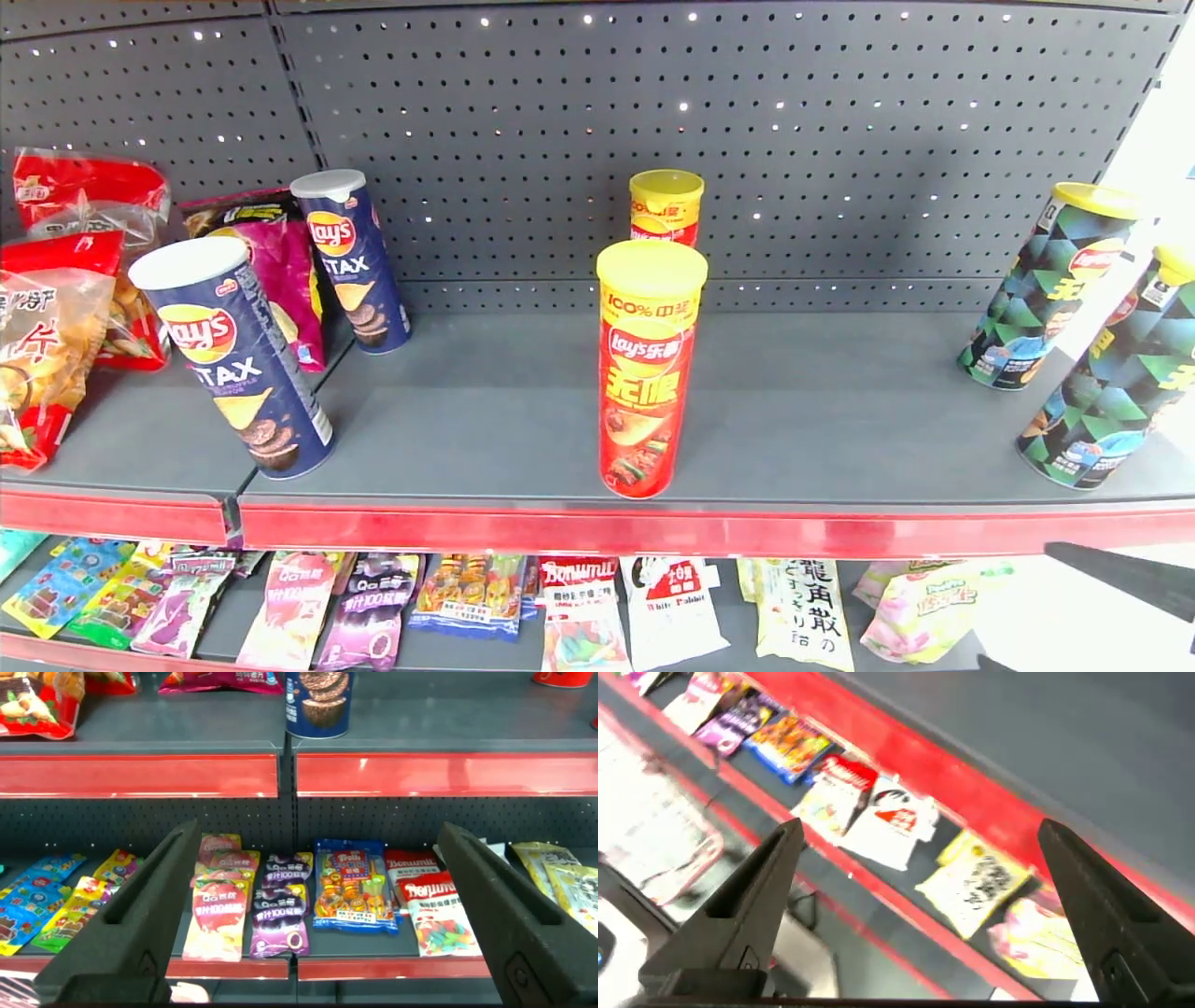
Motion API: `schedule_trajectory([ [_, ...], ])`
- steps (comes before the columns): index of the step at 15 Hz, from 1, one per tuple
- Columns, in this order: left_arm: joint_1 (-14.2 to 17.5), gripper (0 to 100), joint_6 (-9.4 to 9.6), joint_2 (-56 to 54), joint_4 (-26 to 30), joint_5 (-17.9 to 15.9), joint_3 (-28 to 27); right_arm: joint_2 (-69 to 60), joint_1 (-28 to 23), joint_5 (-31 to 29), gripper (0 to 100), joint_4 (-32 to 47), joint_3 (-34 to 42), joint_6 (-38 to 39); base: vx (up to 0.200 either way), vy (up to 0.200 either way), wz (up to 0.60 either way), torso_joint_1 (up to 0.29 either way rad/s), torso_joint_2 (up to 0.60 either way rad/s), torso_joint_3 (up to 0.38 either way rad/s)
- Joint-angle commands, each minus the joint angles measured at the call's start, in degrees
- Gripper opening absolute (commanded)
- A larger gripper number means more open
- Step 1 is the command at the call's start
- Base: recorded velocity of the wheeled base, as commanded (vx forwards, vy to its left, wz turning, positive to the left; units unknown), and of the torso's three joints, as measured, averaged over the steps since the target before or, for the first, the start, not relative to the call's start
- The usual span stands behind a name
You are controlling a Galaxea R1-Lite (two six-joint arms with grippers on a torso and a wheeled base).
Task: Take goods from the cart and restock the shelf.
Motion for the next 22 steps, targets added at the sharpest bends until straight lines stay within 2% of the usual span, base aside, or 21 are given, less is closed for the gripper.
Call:
schedule_trajectory([
  [1,0.0,100,0.01,0.0,0.0,0.0,0.0,-19.7,-9.4,4.7,100,0.1,8.9,-3.5,0.000,0.000,0.00,0.000,0.00,0.000],
  [4,0.0,100,0.01,0.1,0.0,0.0,0.0,-28.9,-17.7,4.4,100,2.1,9.3,4.1,0.000,0.000,0.00,0.000,0.00,0.000],
  [7,0.0,100,0.01,0.0,0.0,0.0,0.0,-39.4,-23.3,4.5,100,11.2,11.0,4.9,0.000,0.000,0.00,0.000,0.00,0.000],
  [8,0.0,100,0.01,0.0,0.0,0.0,0.0,-42.6,-25.9,4.6,100,13.7,9.9,7.6,0.000,0.000,0.00,0.000,0.00,0.000],
  [10,0.0,100,0.01,0.0,0.0,0.0,0.0,-44.9,-25.4,4.3,100,13.7,9.9,9.2,0.000,0.000,0.00,0.000,0.00,0.000],
  [11,0.0,100,0.01,0.0,0.0,0.0,0.0,-45.2,-25.1,1.4,100,13.7,10.0,8.7,0.000,0.000,0.00,0.000,0.00,0.000],
  [12,0.0,100,0.01,0.0,0.0,0.0,0.0,-45.2,-25.1,-5.2,100,13.9,11.0,8.8,0.000,0.000,0.00,0.000,0.00,0.000],
  [13,0.0,100,0.01,0.0,0.0,0.0,0.0,-45.2,-25.1,-6.7,100,14.2,10.9,11.8,0.000,0.000,0.00,0.000,0.00,0.000],
  [22,0.0,100,0.01,0.0,0.0,0.0,0.0,-45.2,-25.1,-6.8,100,14.2,11.0,11.2,0.000,0.000,0.00,0.000,0.00,0.000],
])
